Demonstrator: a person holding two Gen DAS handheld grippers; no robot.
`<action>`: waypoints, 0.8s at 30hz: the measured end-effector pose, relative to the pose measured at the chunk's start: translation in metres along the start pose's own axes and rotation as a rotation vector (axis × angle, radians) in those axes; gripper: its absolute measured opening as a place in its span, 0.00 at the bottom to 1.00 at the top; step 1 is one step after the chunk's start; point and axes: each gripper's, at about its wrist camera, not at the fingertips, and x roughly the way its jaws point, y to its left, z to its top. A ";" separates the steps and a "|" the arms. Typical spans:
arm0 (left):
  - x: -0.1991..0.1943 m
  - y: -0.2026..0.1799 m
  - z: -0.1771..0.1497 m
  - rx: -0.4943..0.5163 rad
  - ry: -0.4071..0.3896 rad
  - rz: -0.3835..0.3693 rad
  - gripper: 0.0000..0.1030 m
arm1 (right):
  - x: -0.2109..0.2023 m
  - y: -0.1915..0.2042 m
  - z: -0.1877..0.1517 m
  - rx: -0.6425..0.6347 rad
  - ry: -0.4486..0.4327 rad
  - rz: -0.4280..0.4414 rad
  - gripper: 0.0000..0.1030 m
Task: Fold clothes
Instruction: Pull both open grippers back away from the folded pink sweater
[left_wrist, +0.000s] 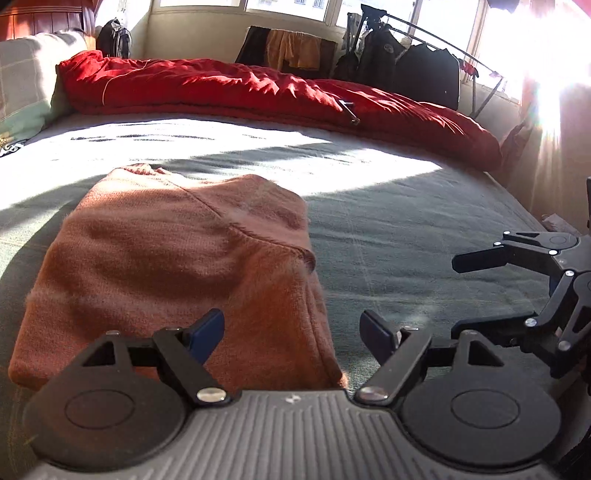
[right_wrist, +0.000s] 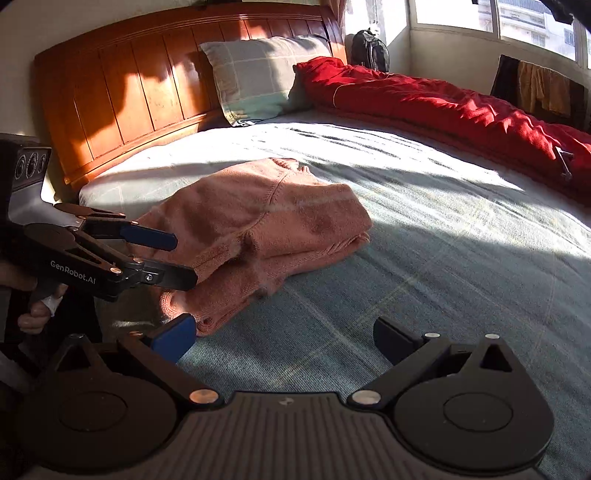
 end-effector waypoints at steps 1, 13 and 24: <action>0.007 -0.003 -0.002 -0.002 0.010 -0.020 0.79 | -0.003 -0.003 -0.003 0.013 0.001 0.003 1.00; 0.011 -0.037 0.047 0.128 -0.043 0.006 0.86 | -0.005 -0.032 -0.026 0.117 -0.002 0.005 1.00; 0.041 -0.043 0.060 0.123 0.018 -0.021 0.94 | -0.001 -0.058 -0.043 0.204 0.012 0.010 1.00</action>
